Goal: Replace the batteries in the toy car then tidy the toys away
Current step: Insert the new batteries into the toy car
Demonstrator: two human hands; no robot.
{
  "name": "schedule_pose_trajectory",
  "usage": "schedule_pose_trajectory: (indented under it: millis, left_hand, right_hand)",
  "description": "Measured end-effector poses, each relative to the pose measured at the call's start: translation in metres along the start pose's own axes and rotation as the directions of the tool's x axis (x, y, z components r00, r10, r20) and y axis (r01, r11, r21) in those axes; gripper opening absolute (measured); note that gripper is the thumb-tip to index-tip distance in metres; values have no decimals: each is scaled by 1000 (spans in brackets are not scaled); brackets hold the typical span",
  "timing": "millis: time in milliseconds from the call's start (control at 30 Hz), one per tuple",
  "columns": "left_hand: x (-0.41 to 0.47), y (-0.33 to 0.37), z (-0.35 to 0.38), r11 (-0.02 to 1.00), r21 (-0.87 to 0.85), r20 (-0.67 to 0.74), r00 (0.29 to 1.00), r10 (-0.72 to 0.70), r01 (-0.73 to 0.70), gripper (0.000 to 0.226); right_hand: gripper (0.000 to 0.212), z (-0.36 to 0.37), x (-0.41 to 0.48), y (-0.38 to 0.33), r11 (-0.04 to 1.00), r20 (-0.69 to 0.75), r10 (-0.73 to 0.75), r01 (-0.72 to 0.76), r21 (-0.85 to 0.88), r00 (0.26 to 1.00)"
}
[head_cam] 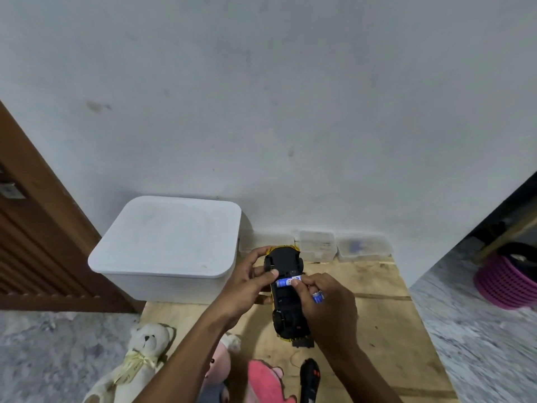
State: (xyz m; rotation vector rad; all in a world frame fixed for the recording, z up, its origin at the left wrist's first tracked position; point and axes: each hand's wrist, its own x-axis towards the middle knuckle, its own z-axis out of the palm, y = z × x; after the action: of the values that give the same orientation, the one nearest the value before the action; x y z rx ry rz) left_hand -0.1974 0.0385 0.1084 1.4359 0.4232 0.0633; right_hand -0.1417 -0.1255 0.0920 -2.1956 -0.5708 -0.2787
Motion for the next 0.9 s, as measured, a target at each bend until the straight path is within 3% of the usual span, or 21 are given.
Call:
schedule_pose_trajectory:
  millis: [200,300,400,467,533,700,800,900]
  left_hand:
    - [-1,6,0,1000,7,10,1000,5,-6,39]
    - [0,8,0,1000,-13,13,1000,3,-3,40]
    - [-1,7,3,999,-26,33,999,-18,19,38]
    - [-2,1,3,998,-49,7,999,-33,34,38]
    - [-3,-7,1,997,-61,-32,998,-53,51,41]
    - [-7,-19,-4,990,-122,-80,993,-81,71,44]
    - [-7,-21,-6,982,-172,-122,988,-97,75,44]
    - [-6,-23,-6,972,-220,-133,984,-118,86,43]
  right_hand:
    - [11,-1,1,1,997,37,-75,76,-30,997]
    - [11,-6,6,0,996,50,-75,73,45,996]
    - [17,-14,14,-2,959,29,120,-124,254,992]
    - [19,-18,15,-1,842,94,285,-296,450,954]
    - [19,-23,14,-3,735,167,361,-390,555,918]
    - [10,-32,15,-6,625,376,446,-583,518,812]
    - [16,-32,15,-1,562,497,429,-653,508,755]
    - [9,-33,13,-2,528,568,367,-668,525,737]
